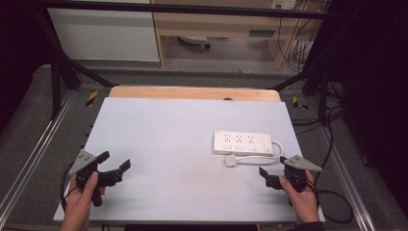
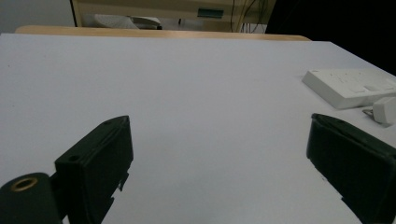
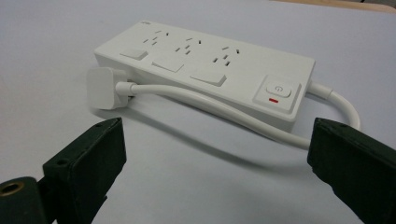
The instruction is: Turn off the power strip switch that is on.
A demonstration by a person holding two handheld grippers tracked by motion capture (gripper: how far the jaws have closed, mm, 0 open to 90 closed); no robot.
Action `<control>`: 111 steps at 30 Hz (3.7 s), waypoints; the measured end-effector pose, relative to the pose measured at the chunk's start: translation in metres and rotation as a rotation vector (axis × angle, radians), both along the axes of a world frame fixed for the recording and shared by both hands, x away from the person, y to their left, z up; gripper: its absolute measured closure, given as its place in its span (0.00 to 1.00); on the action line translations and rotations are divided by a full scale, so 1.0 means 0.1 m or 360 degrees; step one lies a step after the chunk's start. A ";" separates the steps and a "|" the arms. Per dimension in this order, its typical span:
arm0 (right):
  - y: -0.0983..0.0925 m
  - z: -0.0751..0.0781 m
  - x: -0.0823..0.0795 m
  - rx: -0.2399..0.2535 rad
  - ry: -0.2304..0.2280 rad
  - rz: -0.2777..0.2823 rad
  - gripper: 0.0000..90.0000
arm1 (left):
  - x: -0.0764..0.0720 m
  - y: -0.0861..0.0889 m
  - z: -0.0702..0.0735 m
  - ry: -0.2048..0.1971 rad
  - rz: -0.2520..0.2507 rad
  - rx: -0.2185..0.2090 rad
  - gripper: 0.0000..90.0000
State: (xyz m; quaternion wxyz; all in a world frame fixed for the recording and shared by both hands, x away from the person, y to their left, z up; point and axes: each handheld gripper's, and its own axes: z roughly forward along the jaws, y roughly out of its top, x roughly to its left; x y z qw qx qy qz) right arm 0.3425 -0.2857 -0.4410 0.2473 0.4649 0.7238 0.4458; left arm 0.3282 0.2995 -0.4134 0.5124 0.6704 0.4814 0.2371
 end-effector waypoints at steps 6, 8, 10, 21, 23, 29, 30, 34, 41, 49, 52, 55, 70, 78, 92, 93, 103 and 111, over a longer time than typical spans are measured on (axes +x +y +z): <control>-0.01 -0.02 0.04 0.0008 0.0018 0.0008 0.05 | -0.02 0.00 0.03 -0.0020 -0.0007 0.0025 0.08; -0.01 -0.03 0.05 0.0010 0.0035 0.0004 0.05 | -0.02 0.00 0.03 -0.0022 -0.0008 0.0038 0.08; -0.01 -0.03 0.05 0.0009 0.0032 0.0004 0.05 | -0.01 -0.01 0.02 0.0002 -0.0011 0.0039 0.08; 0.01 -0.01 0.07 -0.0009 0.0036 0.0014 0.05 | 0.01 -0.02 -0.01 0.0050 -0.0009 0.0055 0.08; 0.01 0.00 0.06 -0.0014 0.0046 0.0015 0.05 | 0.01 -0.03 -0.01 0.0053 -0.0013 0.0067 0.08; -0.01 0.04 0.06 -0.0011 0.0065 0.0004 0.06 | 0.02 -0.05 -0.02 0.0061 -0.0031 0.0071 0.08; -0.01 0.05 0.06 -0.0006 0.0064 -0.0011 0.06 | 0.02 -0.05 -0.02 0.0063 -0.0035 0.0077 0.08; -0.01 0.11 0.05 0.0035 0.0044 -0.0012 0.05 | 0.02 -0.04 -0.02 0.0069 -0.0028 0.0078 0.08; -0.03 0.20 0.02 0.0055 -0.0005 -0.0018 0.05 | 0.02 -0.06 -0.03 0.0072 -0.0042 0.0080 0.08; 0.03 0.26 -0.03 0.0090 -0.0074 -0.0013 0.04 | 0.02 -0.03 -0.03 0.0074 -0.0040 0.0084 0.08; 0.05 0.28 -0.04 0.0092 -0.0093 0.0000 0.04 | 0.03 -0.03 -0.03 0.0076 -0.0029 0.0074 0.09; 0.07 0.29 -0.04 0.0089 -0.0096 0.0014 0.04 | 0.02 -0.03 -0.03 0.0071 -0.0032 0.0082 0.09; 0.27 0.40 0.09 0.0084 -0.0187 0.0098 0.04 | 0.03 -0.07 -0.04 0.0084 -0.0040 0.0079 0.06; 0.31 0.53 0.30 0.0067 -0.0245 0.0077 0.04 | 0.03 -0.05 -0.05 0.0090 -0.0041 0.0082 0.06; 0.44 0.57 0.59 0.0051 -0.0262 0.0027 0.03 | 0.03 -0.07 -0.05 0.0097 -0.0054 0.0083 0.06; 0.44 0.57 0.59 0.0051 -0.0262 0.0027 0.03 | 0.03 -0.07 -0.06 0.0099 -0.0054 0.0078 0.06; 0.54 0.49 0.81 0.0045 -0.0202 0.0005 0.04 | 0.04 -0.10 -0.06 0.0110 -0.0079 0.0063 0.06; 0.60 0.44 0.83 0.0047 -0.0193 -0.0015 0.05 | 0.04 -0.10 -0.07 0.0117 -0.0083 0.0069 0.06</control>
